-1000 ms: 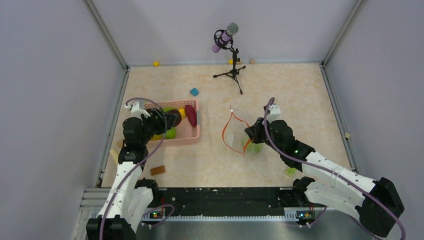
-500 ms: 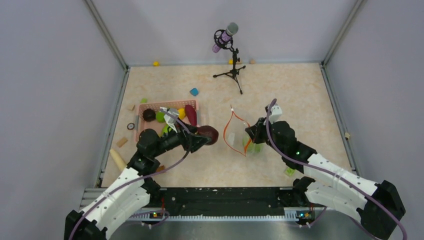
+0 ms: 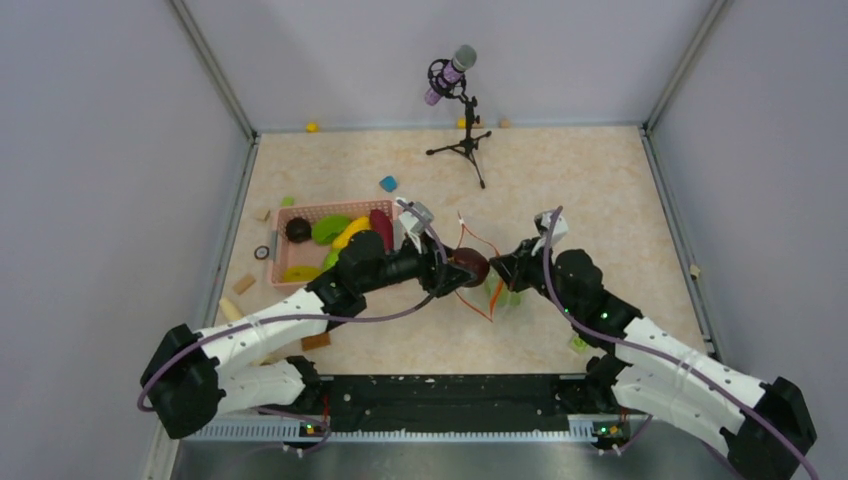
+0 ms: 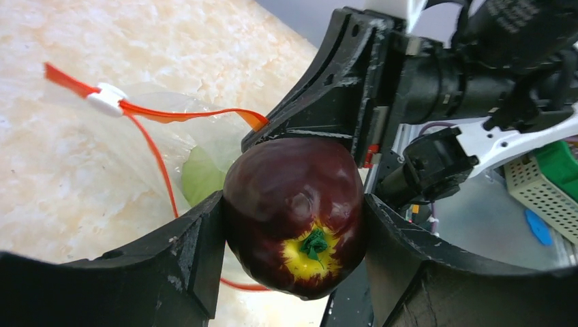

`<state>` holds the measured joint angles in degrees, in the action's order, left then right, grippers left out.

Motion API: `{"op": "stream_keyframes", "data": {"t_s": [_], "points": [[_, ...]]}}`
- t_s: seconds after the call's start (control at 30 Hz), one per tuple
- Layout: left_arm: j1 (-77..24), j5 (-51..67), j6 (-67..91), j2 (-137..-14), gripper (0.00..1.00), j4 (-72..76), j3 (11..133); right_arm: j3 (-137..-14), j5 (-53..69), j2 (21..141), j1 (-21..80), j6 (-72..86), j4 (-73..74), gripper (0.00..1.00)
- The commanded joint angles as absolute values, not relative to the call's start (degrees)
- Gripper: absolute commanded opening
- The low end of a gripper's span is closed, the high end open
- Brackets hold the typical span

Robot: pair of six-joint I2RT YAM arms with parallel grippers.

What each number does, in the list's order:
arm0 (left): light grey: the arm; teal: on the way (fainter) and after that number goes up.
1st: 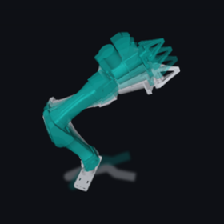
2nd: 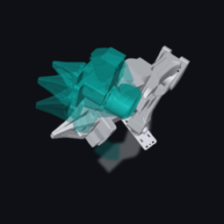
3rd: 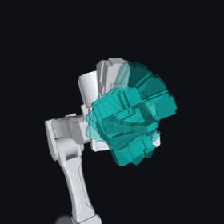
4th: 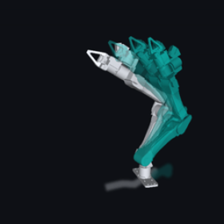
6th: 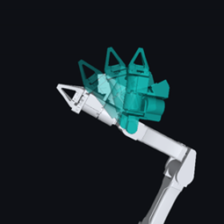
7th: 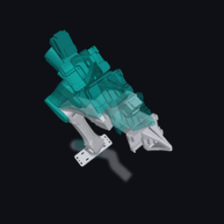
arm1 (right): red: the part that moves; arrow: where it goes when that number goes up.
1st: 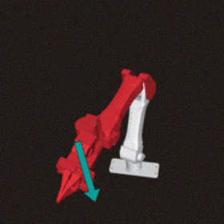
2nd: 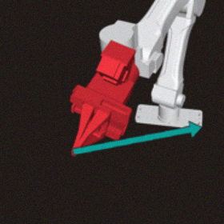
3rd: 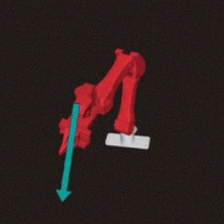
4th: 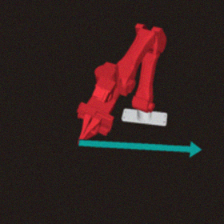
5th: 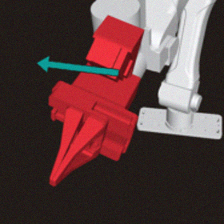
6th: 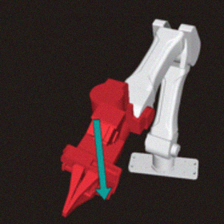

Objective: Place the food in the zip-top bag and seal the zipper
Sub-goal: Place the fake vegetable in the zipper food storage bag.

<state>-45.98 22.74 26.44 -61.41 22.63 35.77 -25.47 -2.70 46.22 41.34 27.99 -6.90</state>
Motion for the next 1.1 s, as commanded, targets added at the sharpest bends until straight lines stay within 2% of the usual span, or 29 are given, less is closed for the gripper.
{"op": "stream_keyframes", "data": {"t_s": [0.0, 0.13, 0.53, 0.57, 0.7, 0.87, 0.93, 1.07], "points": [[-50.2, 16.3, 21.0, -66.6, 0.0, 23.2, 42.1, -24.4, -2.1, 42.0, 40.7, 26.5, -11.2, 0.0], [-52.6, 8.7, 19.3, -69.9, 0.0, 21.3, 44.1, -23.5, -3.3, 39.2, 40.6, 26.2, -11.3, 0.0], [-53.8, -3.6, 22.0, -75.7, 0.01, 18.1, 46.0, -21.2, -1.9, 35.4, 40.7, 26.1, -14.8, 0.0], [-53.9, -4.2, 22.2, -75.8, 0.04, 17.7, 46.2, -20.8, -1.8, 34.8, 40.7, 25.9, -15.3, 0.0], [-54.3, -4.4, 22.5, -75.5, 0.42, 16.9, 46.3, -19.3, -1.5, 32.0, 40.7, 26.0, -17.1, 0.0], [-54.6, -2.4, 22.9, -75.3, 0.61, 17.0, 46.2, -19.2, -2.6, 31.0, 40.7, 26.0, -16.5, 0.0], [-54.7, -1.4, 23.3, -75.2, 0.8, 17.1, 46.2, -19.2, -2.3, 31.1, 40.7, 26.0, -16.7, 0.0], [-54.9, -0.3, 24.2, -74.5, 0.86, 16.8, 46.3, -19.3, -2.2, 31.3, 40.7, 26.1, -16.6, 0.0]]}}
